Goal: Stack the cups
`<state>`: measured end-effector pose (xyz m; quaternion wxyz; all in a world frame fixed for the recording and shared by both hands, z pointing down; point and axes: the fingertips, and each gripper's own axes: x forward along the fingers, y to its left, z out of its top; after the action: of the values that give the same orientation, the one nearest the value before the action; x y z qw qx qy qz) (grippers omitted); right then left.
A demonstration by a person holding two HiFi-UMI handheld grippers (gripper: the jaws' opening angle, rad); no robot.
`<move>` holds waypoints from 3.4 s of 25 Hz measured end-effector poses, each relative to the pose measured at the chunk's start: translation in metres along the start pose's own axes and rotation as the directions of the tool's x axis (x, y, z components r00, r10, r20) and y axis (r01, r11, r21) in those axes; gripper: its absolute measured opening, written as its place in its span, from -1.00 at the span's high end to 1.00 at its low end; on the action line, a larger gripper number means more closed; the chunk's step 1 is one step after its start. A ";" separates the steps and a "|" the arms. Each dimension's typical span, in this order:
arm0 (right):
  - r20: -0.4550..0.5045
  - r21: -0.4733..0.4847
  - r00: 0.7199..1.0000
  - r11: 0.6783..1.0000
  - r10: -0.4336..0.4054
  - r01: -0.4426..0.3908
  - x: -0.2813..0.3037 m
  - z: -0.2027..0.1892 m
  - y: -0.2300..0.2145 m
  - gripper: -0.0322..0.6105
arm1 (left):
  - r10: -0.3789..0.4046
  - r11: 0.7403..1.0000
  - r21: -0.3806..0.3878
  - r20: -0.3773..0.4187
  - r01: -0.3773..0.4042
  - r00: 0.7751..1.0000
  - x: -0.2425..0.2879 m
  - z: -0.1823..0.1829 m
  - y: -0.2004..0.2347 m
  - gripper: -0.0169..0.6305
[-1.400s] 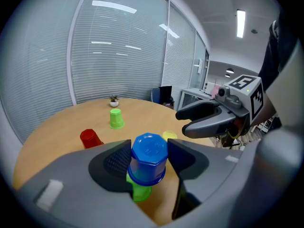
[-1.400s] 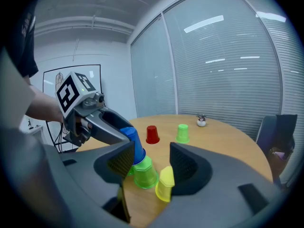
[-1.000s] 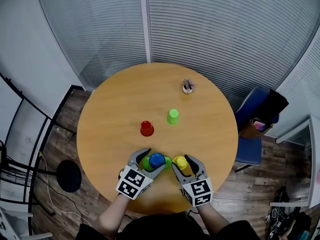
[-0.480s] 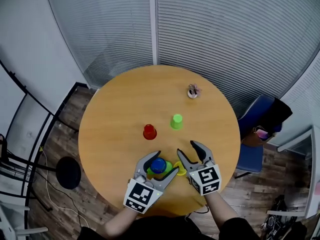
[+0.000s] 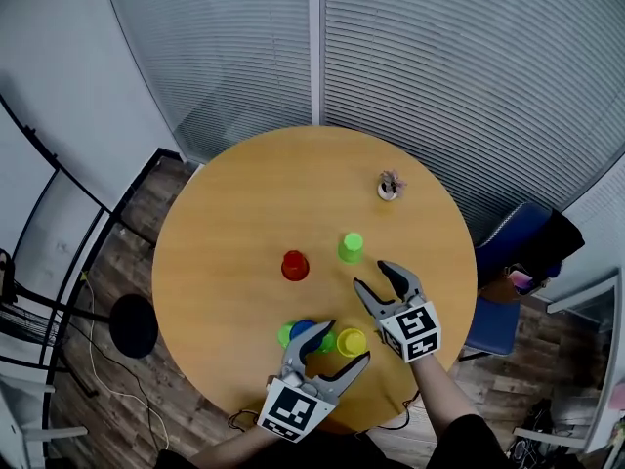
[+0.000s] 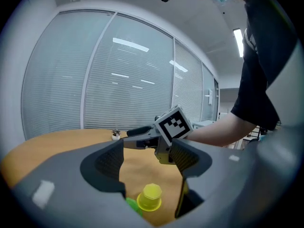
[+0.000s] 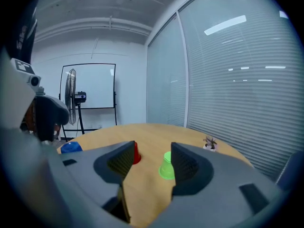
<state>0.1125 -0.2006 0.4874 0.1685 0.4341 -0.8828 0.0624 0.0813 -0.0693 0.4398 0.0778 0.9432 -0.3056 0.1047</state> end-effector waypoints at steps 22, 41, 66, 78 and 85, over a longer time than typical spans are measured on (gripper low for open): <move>-0.076 0.006 0.991 0.994 0.107 -0.107 0.110 -0.067 -0.051 0.16 | 0.014 0.984 -0.177 -0.015 -0.017 1.000 0.039 0.002 0.001 0.00; -0.051 -0.033 0.997 0.998 0.052 -0.053 0.091 -0.045 -0.047 0.22 | 0.028 0.988 -0.152 0.013 -0.026 1.000 0.026 0.009 0.003 0.00; 0.026 0.040 1.000 0.999 0.006 -0.007 -0.043 -0.015 0.072 0.22 | -0.006 0.996 -0.083 0.055 0.011 0.998 -0.055 0.006 -0.012 0.00; -0.006 0.064 0.999 0.997 -0.038 0.038 -0.067 -0.039 0.104 0.22 | -0.032 0.995 -0.095 0.058 0.038 0.998 -0.075 0.003 -0.027 0.00; -0.033 0.072 0.999 0.997 -0.025 0.027 -0.063 -0.052 0.115 0.22 | -0.039 0.997 -0.058 0.056 0.043 0.998 -0.082 -0.009 -0.029 0.00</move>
<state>0.0703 -0.0698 0.5178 0.1678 0.4504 -0.8713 0.0991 0.0320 0.0015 0.4257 0.0993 0.9491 -0.2912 0.0680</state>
